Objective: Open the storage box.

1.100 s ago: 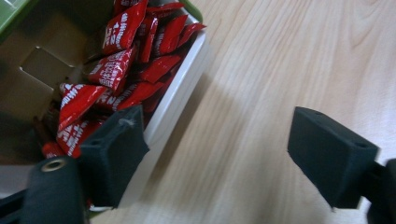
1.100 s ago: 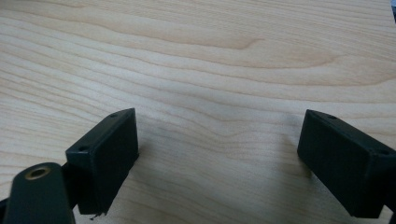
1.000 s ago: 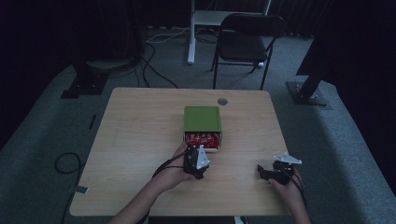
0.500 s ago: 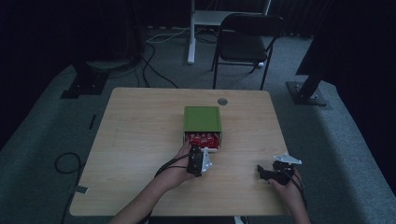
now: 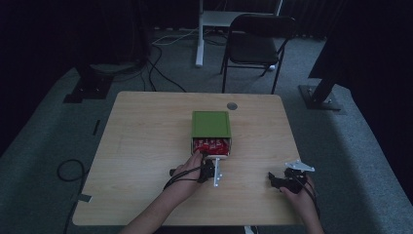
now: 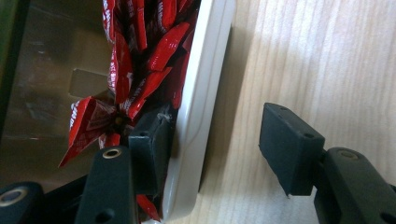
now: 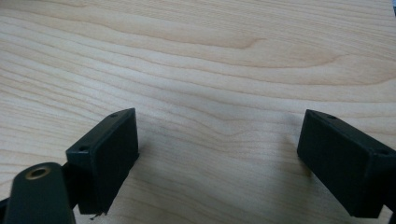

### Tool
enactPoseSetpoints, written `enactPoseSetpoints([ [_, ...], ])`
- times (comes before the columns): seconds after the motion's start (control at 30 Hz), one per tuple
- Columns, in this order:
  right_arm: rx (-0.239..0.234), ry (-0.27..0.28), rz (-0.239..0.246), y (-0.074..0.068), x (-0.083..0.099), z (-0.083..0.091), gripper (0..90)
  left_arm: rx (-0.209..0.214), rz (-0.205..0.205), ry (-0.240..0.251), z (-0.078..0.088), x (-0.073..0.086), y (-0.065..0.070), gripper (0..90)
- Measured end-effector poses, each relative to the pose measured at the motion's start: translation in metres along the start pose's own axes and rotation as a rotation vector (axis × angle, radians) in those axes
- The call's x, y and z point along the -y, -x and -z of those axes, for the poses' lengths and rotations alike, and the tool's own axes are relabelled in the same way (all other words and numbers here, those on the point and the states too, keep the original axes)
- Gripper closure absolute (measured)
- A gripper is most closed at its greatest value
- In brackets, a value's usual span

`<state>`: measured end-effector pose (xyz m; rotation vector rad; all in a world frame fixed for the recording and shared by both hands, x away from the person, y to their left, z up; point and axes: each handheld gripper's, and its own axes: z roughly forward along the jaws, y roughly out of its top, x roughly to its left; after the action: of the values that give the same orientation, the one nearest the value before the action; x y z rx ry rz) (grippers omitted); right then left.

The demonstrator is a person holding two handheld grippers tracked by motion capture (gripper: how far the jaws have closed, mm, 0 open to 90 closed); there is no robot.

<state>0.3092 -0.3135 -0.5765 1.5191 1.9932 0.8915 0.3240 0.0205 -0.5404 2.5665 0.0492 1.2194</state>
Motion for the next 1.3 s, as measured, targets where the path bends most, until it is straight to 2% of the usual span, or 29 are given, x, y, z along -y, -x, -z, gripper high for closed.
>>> enactPoseSetpoints([
  [0.07, 0.000, 0.000, 0.000, 0.000, 0.000, 0.000, 12.0, -0.018, -0.004, -0.011, -0.002, 0.000, 0.002, 47.2],
  [0.17, 0.000, 0.000, 0.000, 0.000, 0.000, 0.000, 12.0, -0.045, -0.018, -0.028, -0.003, -0.001, 0.003, 52.7],
  [0.33, 0.000, 0.000, 0.000, 0.000, 0.000, 0.000, 12.0, -0.090, -0.049, -0.048, -0.004, -0.003, 0.002, 67.0],
  [0.4, 0.000, 0.000, 0.001, 0.000, 0.000, 0.000, 12.1, -0.091, -0.061, -0.061, -0.004, -0.005, 0.001, 69.8],
  [0.47, 0.000, 0.000, 0.001, 0.000, 0.000, 0.000, 12.1, -0.085, -0.026, -0.056, -0.004, -0.005, 0.000, 69.8],
  [0.6, -0.003, 0.001, 0.005, 0.000, 0.000, 0.000, 12.9, -0.070, -0.038, -0.064, -0.003, -0.005, -0.002, 70.3],
  [0.8, -0.004, 0.001, 0.005, 0.000, 0.000, 0.000, 12.9, -0.072, -0.044, -0.077, -0.003, -0.007, -0.001, 70.9],
  [0.9, -0.003, 0.001, 0.005, 0.000, 0.000, 0.000, 12.3, -0.059, -0.018, -0.075, -0.002, -0.008, -0.003, 70.8],
  [1.0, 0.005, -0.001, -0.004, 0.000, 0.000, 0.000, 11.7, -0.054, -0.015, -0.076, -0.002, -0.008, -0.003, 70.9],
  [1.03, 0.005, -0.001, -0.004, 0.000, 0.000, 0.000, 11.7, -0.056, -0.030, -0.080, -0.001, -0.008, -0.003, 71.0],
  [1.3, 0.005, -0.001, -0.005, 0.000, 0.000, 0.000, 11.7, -0.056, -0.037, -0.093, 0.004, -0.011, 0.002, 71.1],
])
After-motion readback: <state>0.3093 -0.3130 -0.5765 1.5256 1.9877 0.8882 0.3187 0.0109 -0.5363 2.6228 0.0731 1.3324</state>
